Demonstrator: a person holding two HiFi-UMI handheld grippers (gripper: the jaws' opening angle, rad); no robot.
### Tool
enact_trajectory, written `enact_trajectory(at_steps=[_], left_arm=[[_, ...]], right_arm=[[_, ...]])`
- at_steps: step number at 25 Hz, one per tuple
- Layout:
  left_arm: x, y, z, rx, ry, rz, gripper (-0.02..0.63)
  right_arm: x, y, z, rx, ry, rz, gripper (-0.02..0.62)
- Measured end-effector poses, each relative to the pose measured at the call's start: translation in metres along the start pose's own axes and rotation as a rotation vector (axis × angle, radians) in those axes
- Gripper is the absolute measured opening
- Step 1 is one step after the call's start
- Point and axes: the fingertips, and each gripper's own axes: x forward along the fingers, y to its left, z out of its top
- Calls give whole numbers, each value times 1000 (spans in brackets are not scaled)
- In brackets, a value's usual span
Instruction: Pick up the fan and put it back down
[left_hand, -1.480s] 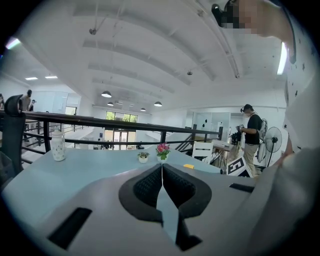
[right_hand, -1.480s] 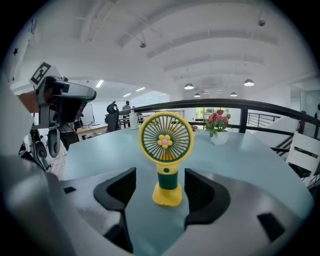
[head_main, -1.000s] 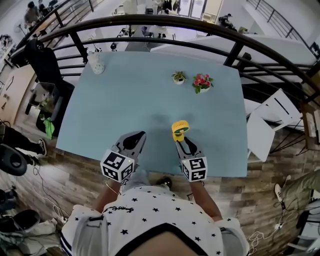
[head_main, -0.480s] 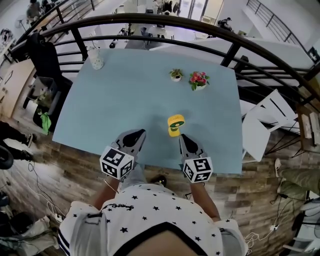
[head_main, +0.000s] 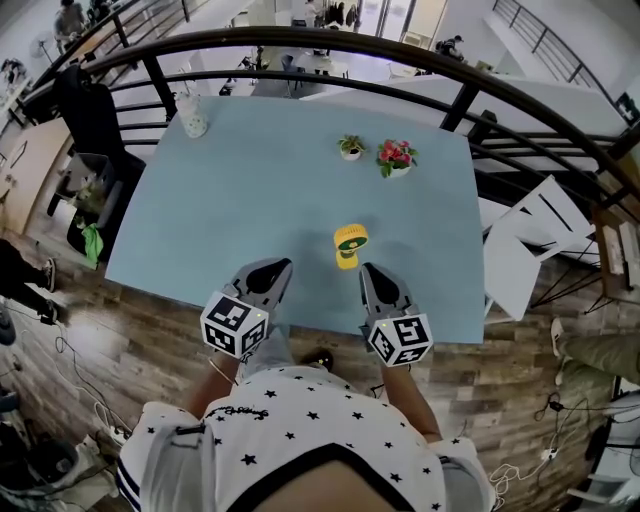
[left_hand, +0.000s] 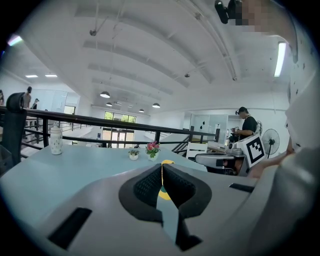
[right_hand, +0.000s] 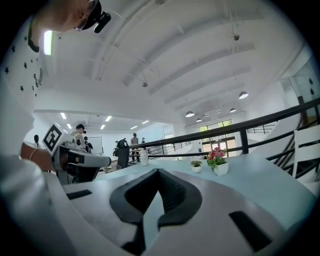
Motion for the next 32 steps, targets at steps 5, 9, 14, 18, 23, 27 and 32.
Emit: enact_trajectory(at_steps=[5,9,14,18,23,27,32], left_arm=[[1,-1,-1,1,0,3,29],[1,-1,0,1,1,3,29],[0,2,2,1,2,5,29],[-1,2,0,-1,2,8,29],[-3,2,-2,-3,4,7,29],[-3,0,-1,-3,4,6,29],[-4,-2,-2,-4,4,6,29]], right_arm=[[-1,-1,5,-8,-18,6,-2],[-1,-1,7,-9,-21,7,-2],[2,1,9,0,-24,9,-2],[2,2,7,3,-23,12,-2],[1,4,4,3,-15,11,-2],[-1,3,5,3,-13,10,-2],[-3,4,4,2,-13,9,-2]])
